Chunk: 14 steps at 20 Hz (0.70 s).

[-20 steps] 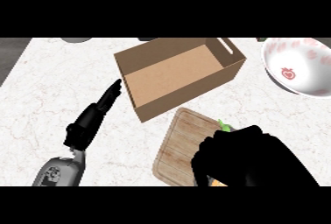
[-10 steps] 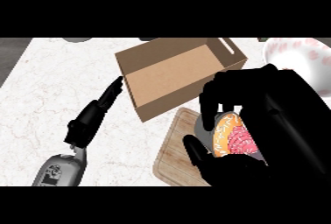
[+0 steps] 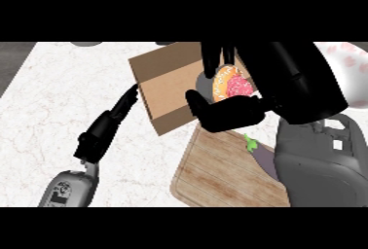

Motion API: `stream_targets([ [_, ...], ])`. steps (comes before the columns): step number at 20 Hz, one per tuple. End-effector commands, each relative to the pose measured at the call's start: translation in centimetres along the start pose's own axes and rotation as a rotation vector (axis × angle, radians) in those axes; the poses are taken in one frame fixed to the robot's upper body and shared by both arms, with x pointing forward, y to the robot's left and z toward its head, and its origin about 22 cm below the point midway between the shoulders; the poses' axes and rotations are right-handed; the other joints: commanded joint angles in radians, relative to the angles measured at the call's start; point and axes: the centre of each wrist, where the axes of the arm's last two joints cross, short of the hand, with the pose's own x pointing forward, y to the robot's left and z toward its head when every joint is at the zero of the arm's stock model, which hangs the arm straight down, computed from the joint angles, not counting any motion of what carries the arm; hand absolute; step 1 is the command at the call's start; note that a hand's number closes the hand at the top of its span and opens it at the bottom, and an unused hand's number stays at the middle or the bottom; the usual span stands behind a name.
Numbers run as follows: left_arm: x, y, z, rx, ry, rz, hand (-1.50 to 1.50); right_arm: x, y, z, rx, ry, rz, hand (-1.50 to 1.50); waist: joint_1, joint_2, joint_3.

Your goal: Pick the cupcake from the cutting board and place it in the cardboard box

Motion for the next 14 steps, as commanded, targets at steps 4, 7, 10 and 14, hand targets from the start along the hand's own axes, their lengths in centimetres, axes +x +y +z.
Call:
stream_targets([
  [4,0.5,-0.4,0.2,0.004,-0.004,0.011,0.0,-1.0,2.5,-4.1,-0.017,0.032,0.087,1.5,0.005,0.0,0.0],
  [7,-0.6,0.6,-0.3,-0.002,0.001,0.005,0.0,-2.9,3.7,-5.8,-0.009,0.055,0.111,1.5,0.005,0.003,0.0],
  [10,1.2,1.1,-0.5,0.004,0.006,-0.002,0.0,-4.5,5.2,-6.7,0.02,0.048,0.146,1.5,0.006,0.002,0.0],
  [14,-0.6,0.9,1.0,-0.024,-0.009,0.003,0.0,-5.7,8.0,-8.0,0.048,0.066,0.183,1.5,0.009,0.003,0.0],
])
